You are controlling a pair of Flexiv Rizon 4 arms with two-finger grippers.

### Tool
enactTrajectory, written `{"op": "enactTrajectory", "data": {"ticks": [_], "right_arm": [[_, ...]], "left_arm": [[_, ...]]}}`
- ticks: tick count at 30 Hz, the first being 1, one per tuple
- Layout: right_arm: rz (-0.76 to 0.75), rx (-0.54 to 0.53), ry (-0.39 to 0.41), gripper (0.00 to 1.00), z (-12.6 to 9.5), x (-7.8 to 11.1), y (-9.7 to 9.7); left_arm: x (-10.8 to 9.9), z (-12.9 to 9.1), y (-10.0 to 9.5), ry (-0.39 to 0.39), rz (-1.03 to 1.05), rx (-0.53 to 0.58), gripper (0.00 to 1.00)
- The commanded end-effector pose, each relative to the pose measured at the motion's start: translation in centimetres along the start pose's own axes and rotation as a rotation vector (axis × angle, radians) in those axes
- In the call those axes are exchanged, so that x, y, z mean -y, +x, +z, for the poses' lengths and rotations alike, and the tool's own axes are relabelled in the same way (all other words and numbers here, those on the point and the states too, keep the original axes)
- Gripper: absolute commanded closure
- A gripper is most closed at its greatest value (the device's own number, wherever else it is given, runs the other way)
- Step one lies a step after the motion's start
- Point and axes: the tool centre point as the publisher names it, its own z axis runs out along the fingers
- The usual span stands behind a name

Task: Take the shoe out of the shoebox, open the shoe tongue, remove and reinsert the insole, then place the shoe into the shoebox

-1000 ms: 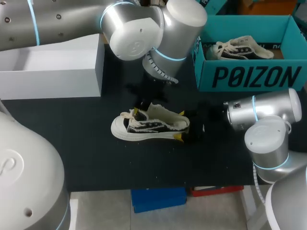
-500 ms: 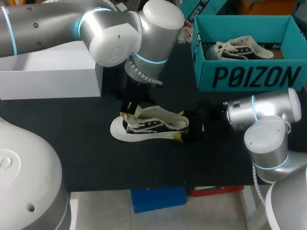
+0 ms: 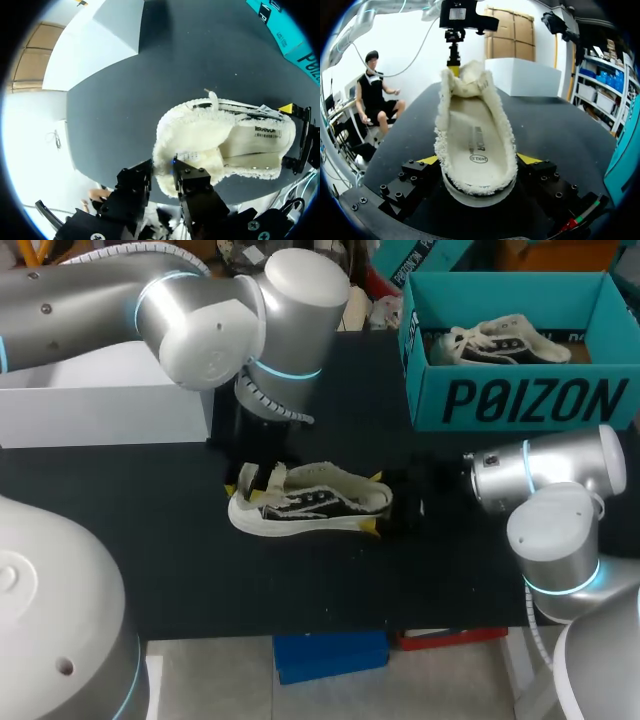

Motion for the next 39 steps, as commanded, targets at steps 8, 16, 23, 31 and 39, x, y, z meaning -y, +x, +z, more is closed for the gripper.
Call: {"op": "enactTrajectory", "data": {"ticks": [8,16,23,31,39], "right_arm": [[0.002,0.002,0.001,1.0,0.0,0.2,-0.1],[0.002,0.002,0.001,1.0,0.0,0.2,-0.1],[0.002,0.002,0.001,1.0,0.0,0.2,-0.1],[0.002,0.002,0.001,1.0,0.0,0.2,-0.1],[0.002,0.002,0.001,1.0,0.0,0.2,-0.1]], "left_arm": [[0.5,1.1,-2.7,0.015,-0.045,-0.03,0.0],[0.8,4.3,-2.9,0.015,-0.073,-0.068,0.0],[1.0,4.1,-3.4,0.048,-0.078,-0.12,0.0],[2.7,-3.4,-5.3,0.344,0.166,-0.295,0.0],[1.8,-10.9,-7.9,0.427,1.038,-0.468,1.0]]}}
